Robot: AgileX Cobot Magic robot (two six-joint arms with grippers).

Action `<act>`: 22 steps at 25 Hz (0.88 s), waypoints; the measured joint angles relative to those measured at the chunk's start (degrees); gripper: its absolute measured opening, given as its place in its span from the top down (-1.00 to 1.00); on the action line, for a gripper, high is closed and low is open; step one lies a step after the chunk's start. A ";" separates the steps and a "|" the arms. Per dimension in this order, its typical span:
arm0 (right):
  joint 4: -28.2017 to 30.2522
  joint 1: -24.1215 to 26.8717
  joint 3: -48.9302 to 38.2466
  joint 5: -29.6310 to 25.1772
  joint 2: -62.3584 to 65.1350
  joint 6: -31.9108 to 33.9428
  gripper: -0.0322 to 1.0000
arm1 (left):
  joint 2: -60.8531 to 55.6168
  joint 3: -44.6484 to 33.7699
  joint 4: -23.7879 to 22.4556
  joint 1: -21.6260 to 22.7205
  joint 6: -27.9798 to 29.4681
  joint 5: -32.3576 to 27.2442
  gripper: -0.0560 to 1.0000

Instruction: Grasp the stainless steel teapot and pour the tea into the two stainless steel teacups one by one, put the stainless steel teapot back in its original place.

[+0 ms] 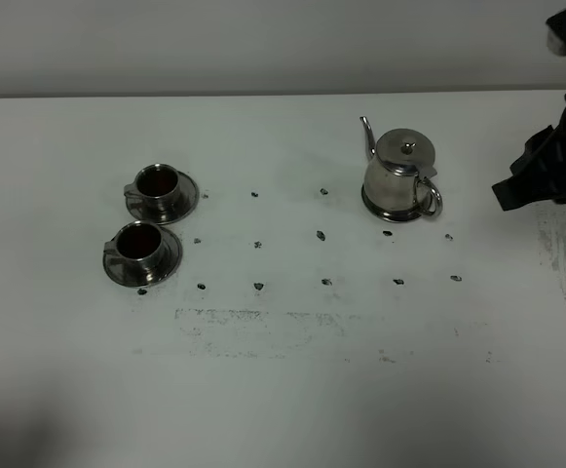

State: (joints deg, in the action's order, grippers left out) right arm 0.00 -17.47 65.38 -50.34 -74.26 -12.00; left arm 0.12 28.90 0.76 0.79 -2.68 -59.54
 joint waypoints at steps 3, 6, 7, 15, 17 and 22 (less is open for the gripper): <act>0.00 0.00 -0.11 -0.91 4.54 0.12 0.39 | 0.00 0.00 0.00 0.00 0.00 0.00 -0.25; 0.79 0.00 -0.16 -5.53 8.90 0.33 0.46 | 0.00 0.00 0.00 0.00 0.00 0.00 -0.25; 0.86 0.00 -0.16 -7.93 10.20 0.68 0.49 | 0.00 0.00 0.00 0.00 0.00 0.00 -0.25; 1.38 0.00 -9.19 -17.73 27.97 7.39 0.53 | 0.00 0.00 0.00 0.00 0.00 0.00 -0.25; 1.66 0.00 -15.28 -16.73 34.73 9.16 0.53 | 0.00 0.00 0.00 0.00 0.00 0.00 -0.25; 0.79 0.95 -28.81 -13.78 48.74 12.93 0.53 | 0.00 0.00 0.00 0.00 0.00 0.00 -0.25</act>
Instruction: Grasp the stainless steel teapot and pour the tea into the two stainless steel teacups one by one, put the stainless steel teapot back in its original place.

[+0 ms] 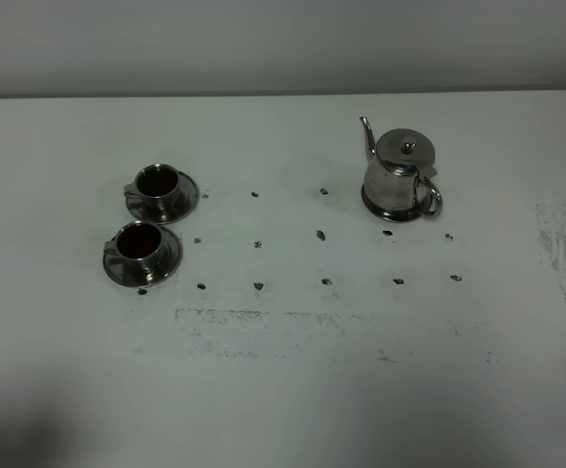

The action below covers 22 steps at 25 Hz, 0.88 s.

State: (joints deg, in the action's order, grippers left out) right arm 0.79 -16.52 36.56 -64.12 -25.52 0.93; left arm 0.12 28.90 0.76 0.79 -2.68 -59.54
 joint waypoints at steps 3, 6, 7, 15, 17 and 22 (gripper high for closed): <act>-0.18 2.30 -4.72 0.95 4.86 0.06 0.53 | 0.00 0.00 0.00 0.00 0.00 0.00 -0.25; -0.30 4.14 -7.03 2.74 8.07 -1.99 0.53 | 0.00 0.00 0.00 0.00 0.00 0.00 -0.25; -0.30 4.70 -7.23 3.09 8.69 -2.59 0.53 | 0.00 0.00 0.00 0.00 0.00 0.00 -0.25; -0.11 9.22 -7.46 3.22 13.24 -3.39 0.54 | 0.00 0.00 0.00 0.00 0.00 0.00 -0.25; -0.11 10.53 -7.53 3.10 15.03 -3.39 0.54 | 0.00 0.00 0.00 0.00 0.00 0.00 -0.25; -0.09 11.30 -7.53 2.76 16.83 -3.45 0.54 | 0.00 0.00 0.00 0.00 0.00 0.00 -0.25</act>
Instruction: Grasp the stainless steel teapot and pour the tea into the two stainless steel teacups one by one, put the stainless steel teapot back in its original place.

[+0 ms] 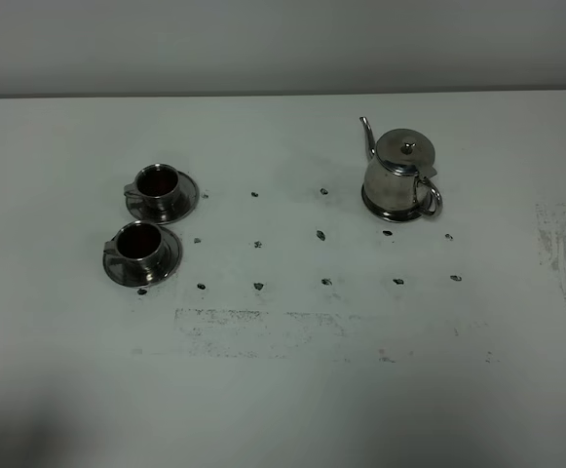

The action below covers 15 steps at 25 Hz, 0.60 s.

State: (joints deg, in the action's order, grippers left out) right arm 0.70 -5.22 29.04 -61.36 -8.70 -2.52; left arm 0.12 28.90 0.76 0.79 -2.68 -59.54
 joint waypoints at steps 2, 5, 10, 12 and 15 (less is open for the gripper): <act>0.00 0.00 0.00 0.00 0.30 0.00 0.54 | 0.00 0.00 0.00 0.00 0.00 0.00 -0.25; -0.06 0.00 0.00 0.00 2.40 0.00 0.54 | 0.00 0.00 0.00 0.00 0.00 0.00 -0.25; -0.06 0.00 0.00 0.00 8.07 0.00 0.54 | 0.00 0.00 0.00 0.00 0.00 0.00 -0.25; -0.06 0.00 0.00 -0.04 8.95 0.00 0.54 | 0.00 0.00 0.00 0.00 0.00 0.00 -0.25; -0.06 0.00 0.00 -0.04 9.08 0.00 0.54 | 0.00 0.00 0.00 0.00 0.00 0.00 -0.25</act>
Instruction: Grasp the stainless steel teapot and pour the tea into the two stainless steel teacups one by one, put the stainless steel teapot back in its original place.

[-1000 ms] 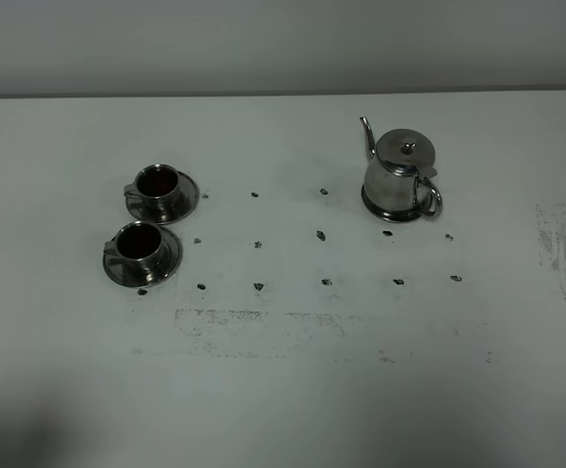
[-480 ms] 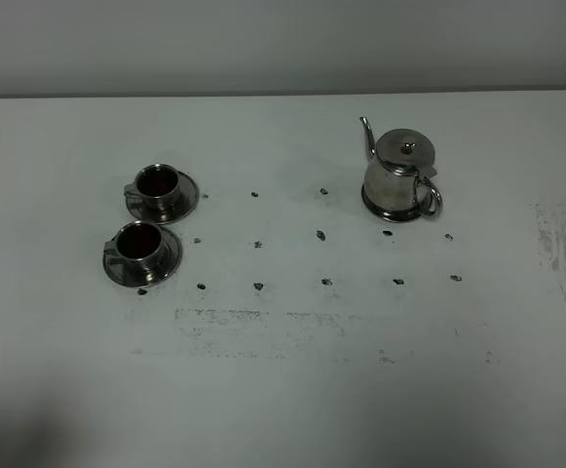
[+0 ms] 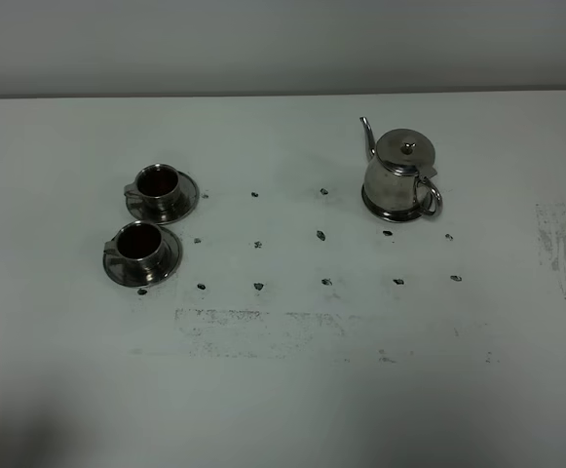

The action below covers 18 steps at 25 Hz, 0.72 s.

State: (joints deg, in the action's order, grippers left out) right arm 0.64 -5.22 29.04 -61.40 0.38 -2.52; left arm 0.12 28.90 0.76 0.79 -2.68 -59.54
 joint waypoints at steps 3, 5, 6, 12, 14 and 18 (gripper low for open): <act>0.00 0.00 0.00 0.00 0.05 0.00 0.54 | 0.00 0.00 0.00 0.00 0.00 0.00 -0.25; 0.00 0.00 0.00 0.00 0.05 0.00 0.54 | 0.00 0.00 0.00 0.00 0.00 0.00 -0.25; 0.00 0.00 0.00 0.00 0.05 0.00 0.54 | 0.00 0.00 0.00 0.00 0.00 0.00 -0.25; 0.00 0.00 0.00 0.00 0.05 0.00 0.54 | 0.00 0.00 0.00 0.00 0.00 0.00 -0.25; 0.00 0.00 0.00 0.00 0.05 0.00 0.54 | 0.00 0.00 0.00 0.00 0.00 0.00 -0.25; 0.00 0.00 0.00 0.00 0.05 0.00 0.54 | 0.00 0.00 0.00 0.00 0.00 0.00 -0.25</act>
State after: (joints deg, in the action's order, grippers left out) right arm 0.64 -5.22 29.04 -61.40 0.43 -2.52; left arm 0.12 28.90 0.76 0.79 -2.68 -59.54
